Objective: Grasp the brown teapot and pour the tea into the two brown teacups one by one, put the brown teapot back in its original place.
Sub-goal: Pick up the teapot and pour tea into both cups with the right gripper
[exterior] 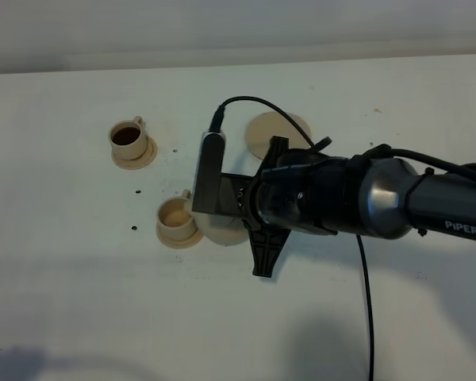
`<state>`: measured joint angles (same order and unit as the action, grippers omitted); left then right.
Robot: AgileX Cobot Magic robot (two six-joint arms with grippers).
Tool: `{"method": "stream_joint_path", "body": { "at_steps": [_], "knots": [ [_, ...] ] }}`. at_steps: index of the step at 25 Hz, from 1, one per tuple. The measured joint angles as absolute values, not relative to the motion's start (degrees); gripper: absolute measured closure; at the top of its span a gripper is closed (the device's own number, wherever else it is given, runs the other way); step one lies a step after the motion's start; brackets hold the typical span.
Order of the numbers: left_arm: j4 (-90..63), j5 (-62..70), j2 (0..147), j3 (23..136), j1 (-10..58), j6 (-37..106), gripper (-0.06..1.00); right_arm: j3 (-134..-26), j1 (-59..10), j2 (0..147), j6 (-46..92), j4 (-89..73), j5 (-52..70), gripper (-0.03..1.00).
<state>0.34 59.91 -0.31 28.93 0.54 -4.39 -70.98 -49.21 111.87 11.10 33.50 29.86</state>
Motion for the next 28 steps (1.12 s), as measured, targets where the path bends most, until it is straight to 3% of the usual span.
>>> {"method": "stream_joint_path", "body": {
  "at_steps": [16,28],
  "knots": [
    [0.3,59.9,-0.3,28.9,0.5,-4.4,0.47,-71.0,-53.3,113.2,4.9,53.7,36.9,0.85],
    [0.3,59.9,-0.3,28.9,0.5,-4.4,0.47,-71.0,-53.9,113.2,2.2,57.6,37.8,0.85]
  ]
}}
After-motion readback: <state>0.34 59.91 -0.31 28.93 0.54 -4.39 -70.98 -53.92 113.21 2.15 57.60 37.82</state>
